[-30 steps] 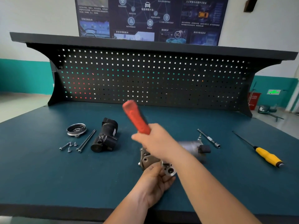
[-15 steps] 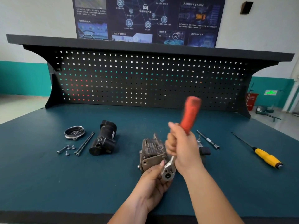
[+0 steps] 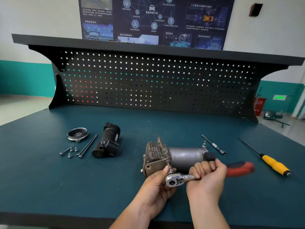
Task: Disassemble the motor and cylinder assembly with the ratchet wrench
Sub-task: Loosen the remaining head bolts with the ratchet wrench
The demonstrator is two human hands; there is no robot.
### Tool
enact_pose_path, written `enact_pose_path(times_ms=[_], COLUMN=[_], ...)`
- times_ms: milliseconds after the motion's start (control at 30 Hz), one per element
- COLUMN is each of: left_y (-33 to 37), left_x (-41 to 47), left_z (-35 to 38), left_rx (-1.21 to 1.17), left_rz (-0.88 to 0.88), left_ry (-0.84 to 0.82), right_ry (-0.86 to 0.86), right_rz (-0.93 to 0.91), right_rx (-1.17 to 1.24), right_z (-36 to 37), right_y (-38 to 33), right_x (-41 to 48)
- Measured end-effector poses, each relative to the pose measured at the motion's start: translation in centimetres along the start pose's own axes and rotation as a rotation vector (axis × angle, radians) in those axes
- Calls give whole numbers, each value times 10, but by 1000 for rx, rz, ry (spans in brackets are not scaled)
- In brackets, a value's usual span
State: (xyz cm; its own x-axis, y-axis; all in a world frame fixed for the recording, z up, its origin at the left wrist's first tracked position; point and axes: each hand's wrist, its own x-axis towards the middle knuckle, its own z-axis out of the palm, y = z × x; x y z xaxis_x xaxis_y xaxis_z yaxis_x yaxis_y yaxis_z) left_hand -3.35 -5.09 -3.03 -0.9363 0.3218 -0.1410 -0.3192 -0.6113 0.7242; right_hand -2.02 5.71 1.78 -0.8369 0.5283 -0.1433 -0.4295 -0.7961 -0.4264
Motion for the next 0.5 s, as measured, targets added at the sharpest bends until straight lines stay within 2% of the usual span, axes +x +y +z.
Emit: enact_pose_path(times_ms=[267, 500], left_y=[-4, -3], left_x=[2, 3], left_z=[-1, 0], left_rx=[52, 22], left_rz=[-7, -47], left_ry=[-77, -27], right_ry=[-282, -538], right_rz=[3, -110], right_rx=[-470, -862], right_z=[41, 66], right_y=[-11, 5], right_x=[11, -3])
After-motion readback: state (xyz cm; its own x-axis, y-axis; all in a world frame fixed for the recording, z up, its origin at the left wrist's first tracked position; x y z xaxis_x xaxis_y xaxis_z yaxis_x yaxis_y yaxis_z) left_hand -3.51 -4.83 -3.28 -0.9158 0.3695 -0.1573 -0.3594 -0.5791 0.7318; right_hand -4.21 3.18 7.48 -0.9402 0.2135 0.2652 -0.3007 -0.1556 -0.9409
